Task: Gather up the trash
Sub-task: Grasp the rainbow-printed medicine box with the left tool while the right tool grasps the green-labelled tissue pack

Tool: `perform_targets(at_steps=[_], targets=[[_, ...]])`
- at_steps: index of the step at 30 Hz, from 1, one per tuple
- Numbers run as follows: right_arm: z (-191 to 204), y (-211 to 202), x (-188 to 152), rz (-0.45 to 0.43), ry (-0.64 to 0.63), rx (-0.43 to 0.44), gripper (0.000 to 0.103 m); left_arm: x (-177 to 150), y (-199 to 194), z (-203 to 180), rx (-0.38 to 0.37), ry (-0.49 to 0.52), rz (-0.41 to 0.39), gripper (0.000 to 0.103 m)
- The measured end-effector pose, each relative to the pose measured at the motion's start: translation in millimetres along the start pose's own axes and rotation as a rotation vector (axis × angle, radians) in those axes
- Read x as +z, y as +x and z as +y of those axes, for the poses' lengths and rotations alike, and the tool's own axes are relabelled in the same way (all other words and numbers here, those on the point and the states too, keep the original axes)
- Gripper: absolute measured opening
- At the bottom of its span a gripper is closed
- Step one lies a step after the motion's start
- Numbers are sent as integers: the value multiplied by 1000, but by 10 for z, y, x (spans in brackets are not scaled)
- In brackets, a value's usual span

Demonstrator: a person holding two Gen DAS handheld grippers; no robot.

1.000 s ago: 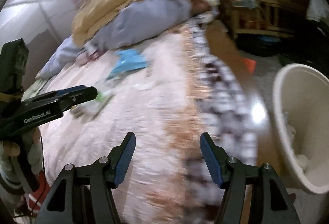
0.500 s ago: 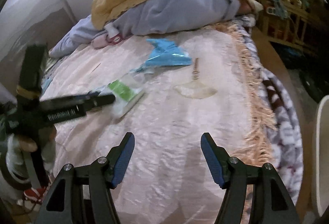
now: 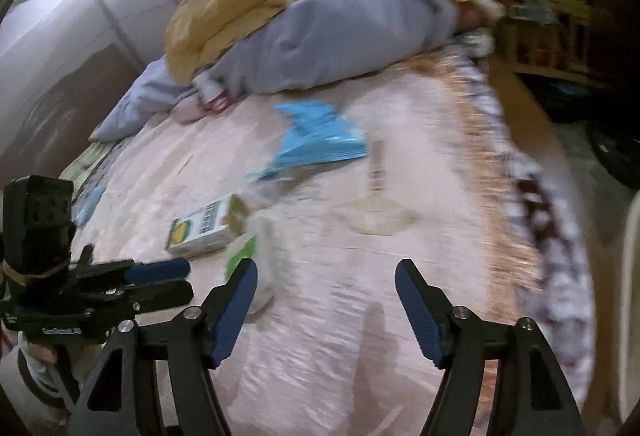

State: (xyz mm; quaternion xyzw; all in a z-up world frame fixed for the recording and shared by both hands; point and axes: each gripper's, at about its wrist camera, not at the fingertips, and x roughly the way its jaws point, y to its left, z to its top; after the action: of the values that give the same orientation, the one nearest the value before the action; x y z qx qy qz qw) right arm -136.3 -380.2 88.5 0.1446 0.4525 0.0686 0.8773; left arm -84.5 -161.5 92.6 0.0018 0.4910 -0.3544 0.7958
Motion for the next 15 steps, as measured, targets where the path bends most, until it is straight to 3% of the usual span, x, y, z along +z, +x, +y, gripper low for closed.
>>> perform_targets(at_steps=[6,10,11,12,15], targets=[[440,473,57,92,-120,49,77,4,-71,334,194,85,-37,62],[615,854,48,180,-212,9,77,100,83,404,227,181,-11,64],[621,910,30,193,-224,-2,65,117,113,414,225,208,4,64],[621,917,12,178,-240,-29,47,145,169,414,222,236,21,64],[520,828,-7,141,-229,-54,44,228,369,377,229,316,83,64]])
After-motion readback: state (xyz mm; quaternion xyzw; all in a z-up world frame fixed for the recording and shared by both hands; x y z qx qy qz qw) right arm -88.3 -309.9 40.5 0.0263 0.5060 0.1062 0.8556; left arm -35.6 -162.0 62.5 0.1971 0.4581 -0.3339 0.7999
